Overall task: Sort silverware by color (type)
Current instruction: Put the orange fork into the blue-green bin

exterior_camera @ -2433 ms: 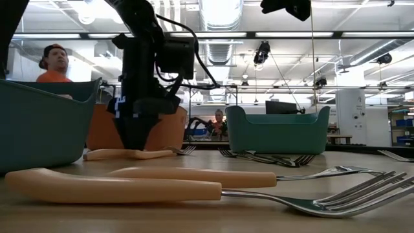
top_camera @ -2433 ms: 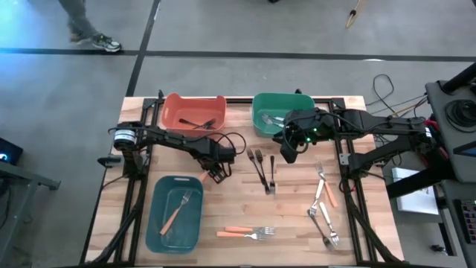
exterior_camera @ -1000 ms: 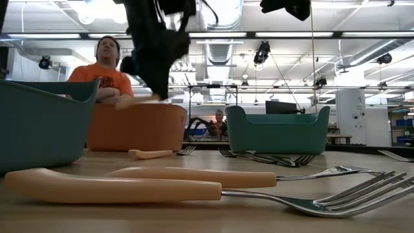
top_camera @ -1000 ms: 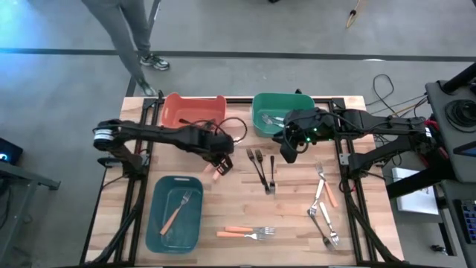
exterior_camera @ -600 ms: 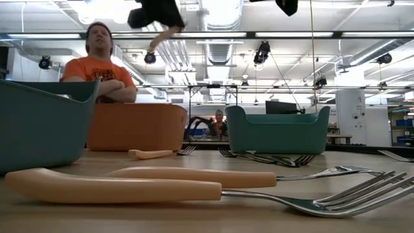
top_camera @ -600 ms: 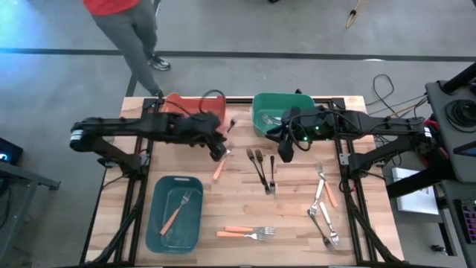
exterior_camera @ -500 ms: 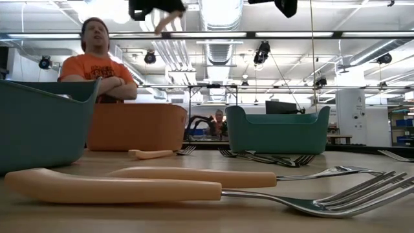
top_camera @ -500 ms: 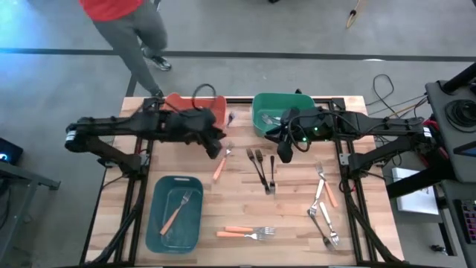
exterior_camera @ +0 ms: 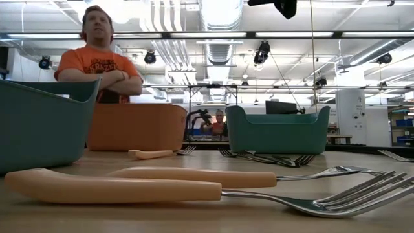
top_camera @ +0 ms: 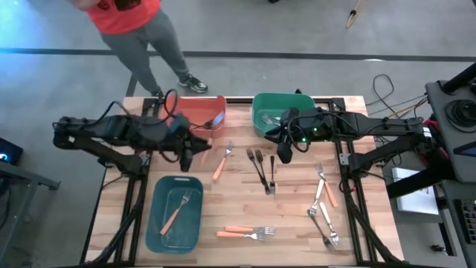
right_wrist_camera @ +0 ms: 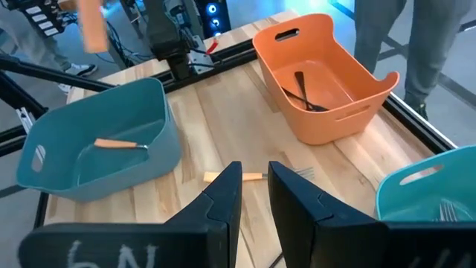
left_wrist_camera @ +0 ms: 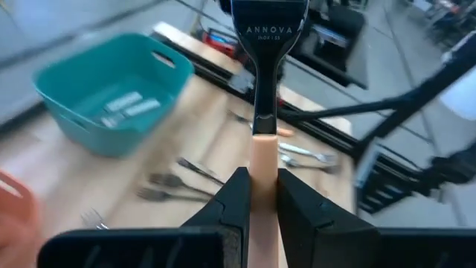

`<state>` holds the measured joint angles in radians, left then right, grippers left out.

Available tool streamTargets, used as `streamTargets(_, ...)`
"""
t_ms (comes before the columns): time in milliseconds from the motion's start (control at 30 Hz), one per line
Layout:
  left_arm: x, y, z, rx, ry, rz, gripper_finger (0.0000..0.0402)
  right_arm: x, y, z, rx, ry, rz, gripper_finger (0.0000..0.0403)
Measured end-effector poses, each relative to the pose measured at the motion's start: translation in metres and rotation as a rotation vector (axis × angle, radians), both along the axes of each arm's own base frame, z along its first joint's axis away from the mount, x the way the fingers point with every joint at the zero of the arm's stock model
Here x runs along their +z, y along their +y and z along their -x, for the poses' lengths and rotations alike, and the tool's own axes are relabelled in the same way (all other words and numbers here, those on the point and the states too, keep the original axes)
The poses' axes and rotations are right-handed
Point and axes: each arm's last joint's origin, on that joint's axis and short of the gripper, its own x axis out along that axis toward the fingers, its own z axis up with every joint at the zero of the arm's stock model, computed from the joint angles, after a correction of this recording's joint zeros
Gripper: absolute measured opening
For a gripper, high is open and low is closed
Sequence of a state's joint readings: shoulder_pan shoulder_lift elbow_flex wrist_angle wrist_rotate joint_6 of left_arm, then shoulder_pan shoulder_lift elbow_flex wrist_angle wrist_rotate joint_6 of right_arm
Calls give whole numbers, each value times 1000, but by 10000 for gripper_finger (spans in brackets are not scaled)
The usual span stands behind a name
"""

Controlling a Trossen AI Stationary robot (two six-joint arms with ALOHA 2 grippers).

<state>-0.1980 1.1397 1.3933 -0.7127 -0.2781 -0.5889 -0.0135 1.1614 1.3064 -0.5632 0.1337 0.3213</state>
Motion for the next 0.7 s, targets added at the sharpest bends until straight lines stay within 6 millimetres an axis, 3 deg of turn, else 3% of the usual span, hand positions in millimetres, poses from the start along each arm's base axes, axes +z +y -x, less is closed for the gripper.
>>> streamTargets(200,-13,-30,8,-72,130,212,28,0,-1,0,-9,5,36,59)
streamTargets(467,-42,-72,31,-76,569,561,29,0,-1,0,-16,8,62,59)
streamTargets(700,-58,-92,46,-1,804,606,31,0,-1,0,-21,9,70,59)
